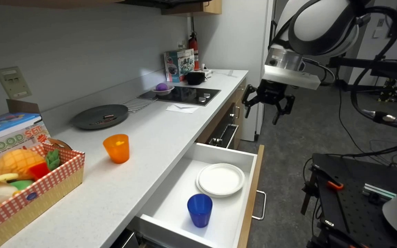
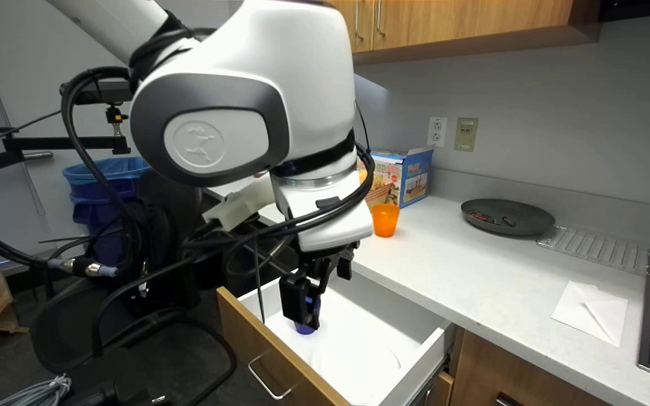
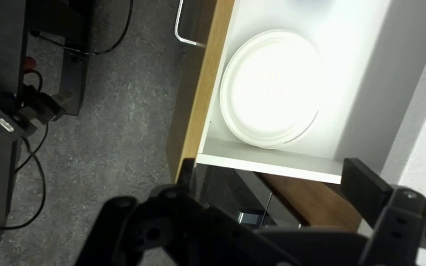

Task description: Open the top drawer of the kitchen unit

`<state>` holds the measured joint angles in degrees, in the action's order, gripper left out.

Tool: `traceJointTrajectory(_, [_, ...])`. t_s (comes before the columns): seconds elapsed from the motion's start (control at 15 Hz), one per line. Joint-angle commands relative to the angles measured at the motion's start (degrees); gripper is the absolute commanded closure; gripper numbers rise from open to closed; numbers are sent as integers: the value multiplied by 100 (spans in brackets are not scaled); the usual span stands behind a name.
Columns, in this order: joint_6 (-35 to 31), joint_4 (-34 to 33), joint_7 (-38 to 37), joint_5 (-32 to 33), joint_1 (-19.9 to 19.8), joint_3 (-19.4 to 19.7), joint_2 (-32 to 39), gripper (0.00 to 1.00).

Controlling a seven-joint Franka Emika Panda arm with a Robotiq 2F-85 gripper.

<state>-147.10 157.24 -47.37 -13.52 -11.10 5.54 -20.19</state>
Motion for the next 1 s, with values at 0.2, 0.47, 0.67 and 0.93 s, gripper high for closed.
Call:
traceJointTrajectory(0.2, [470, 3, 140, -348, -31, -75, -534, 0])
traceJointTrajectory(0.47, [536, 65, 153, -406, -32, -78, -690, 0])
traceJointTrajectory(0.67, [536, 65, 154, -409, -32, -78, -690, 0])
traceJointTrajectory(0.93, [536, 65, 154, -409, -32, -78, -690, 0])
